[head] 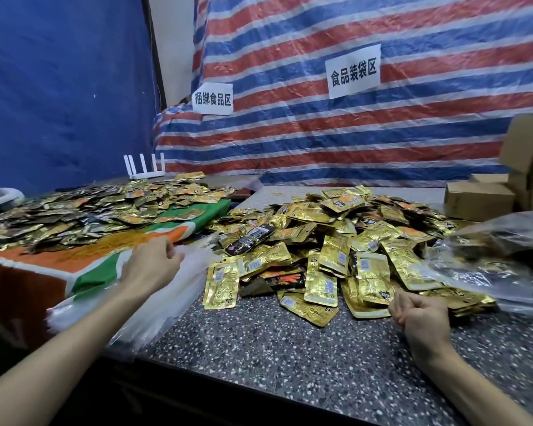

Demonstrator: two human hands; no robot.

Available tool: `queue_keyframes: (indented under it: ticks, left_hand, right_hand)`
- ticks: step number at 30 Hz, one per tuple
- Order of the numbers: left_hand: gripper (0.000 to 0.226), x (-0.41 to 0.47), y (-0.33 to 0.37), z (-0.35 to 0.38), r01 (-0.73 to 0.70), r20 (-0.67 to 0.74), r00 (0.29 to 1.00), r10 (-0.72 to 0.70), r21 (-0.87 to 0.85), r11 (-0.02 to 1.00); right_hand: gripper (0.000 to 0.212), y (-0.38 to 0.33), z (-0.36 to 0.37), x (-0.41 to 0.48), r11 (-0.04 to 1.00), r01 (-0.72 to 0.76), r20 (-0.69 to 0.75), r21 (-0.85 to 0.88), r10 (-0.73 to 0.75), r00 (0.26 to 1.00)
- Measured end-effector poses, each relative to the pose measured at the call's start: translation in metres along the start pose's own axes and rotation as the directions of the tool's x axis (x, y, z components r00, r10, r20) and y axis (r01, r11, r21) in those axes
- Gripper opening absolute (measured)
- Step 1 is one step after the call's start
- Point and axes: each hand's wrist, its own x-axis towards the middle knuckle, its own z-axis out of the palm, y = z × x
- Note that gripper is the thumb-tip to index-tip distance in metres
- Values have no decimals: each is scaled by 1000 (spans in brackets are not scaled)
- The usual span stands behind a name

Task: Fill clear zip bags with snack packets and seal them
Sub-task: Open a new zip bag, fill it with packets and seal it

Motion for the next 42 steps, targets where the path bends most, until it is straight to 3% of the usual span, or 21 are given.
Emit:
queue_keyframes:
  ticks: [3,6,11,13,18,19,22,24,25,26,28,30,32,35,38,42]
  left_hand:
    - [21,-14,24,1,-196,0,980,201,-221,955]
    - [12,-36,54,4,-293,20,941,338,-450,844]
    - [40,-73,102,13,-496,-74,839,540,-515,700]
    - [45,-89,119,15,-624,-112,745,658,-468,626]
    - [49,-121,145,21,-908,-126,395,910,-205,366]
    - [46,-126,149,22,-934,-118,335,935,-170,314]
    - [44,-137,156,26,-976,-107,202,973,-97,192]
    - [54,-141,158,33,-970,-138,221,965,-133,203]
    - [55,-144,158,36,-945,-157,280,947,-218,243]
    - [52,-148,159,37,-873,-147,386,911,-377,310]
    - [42,-157,162,35,-539,10,610,792,-728,425]
    - [31,-162,167,33,-307,86,740,667,-839,449]
    - [23,-164,172,33,-236,66,810,583,-873,427]
    - [18,-165,183,31,-195,38,846,533,-907,374]
    - [12,-158,197,29,-88,136,853,503,-914,396]
    - [10,-151,220,27,189,407,732,546,-891,412]
  right_hand:
    - [62,-1,0,0,1000,-28,39,-2,28,999]
    - [51,-4,2,-1,999,-36,102,-31,39,994]
    - [16,-28,16,-8,993,-115,319,-11,113,941]
    - [44,-46,21,-8,985,-172,381,-9,163,910]
    - [86,-104,21,-3,962,-259,452,-81,267,851]
    - [82,-112,19,-3,951,-287,443,-115,308,842]
    - [26,-129,8,-11,940,-266,470,-213,337,815]
    - [28,-133,-3,-14,938,-235,484,-257,335,808]
    - [30,-136,-8,-16,935,-233,479,-267,339,810]
    - [30,-139,-13,-18,933,-238,469,-269,343,814]
    - [26,-146,-24,-21,934,-227,446,-278,334,830]
    - [19,-153,-33,-24,928,-203,408,-312,324,854]
    - [17,-158,-41,-24,920,-192,369,-341,319,873]
    - [19,-163,-45,-27,909,-202,348,-363,334,876]
    - [12,-168,-40,-31,909,-189,378,-371,333,864]
    - [22,-167,-30,-34,915,-84,445,-394,270,854]
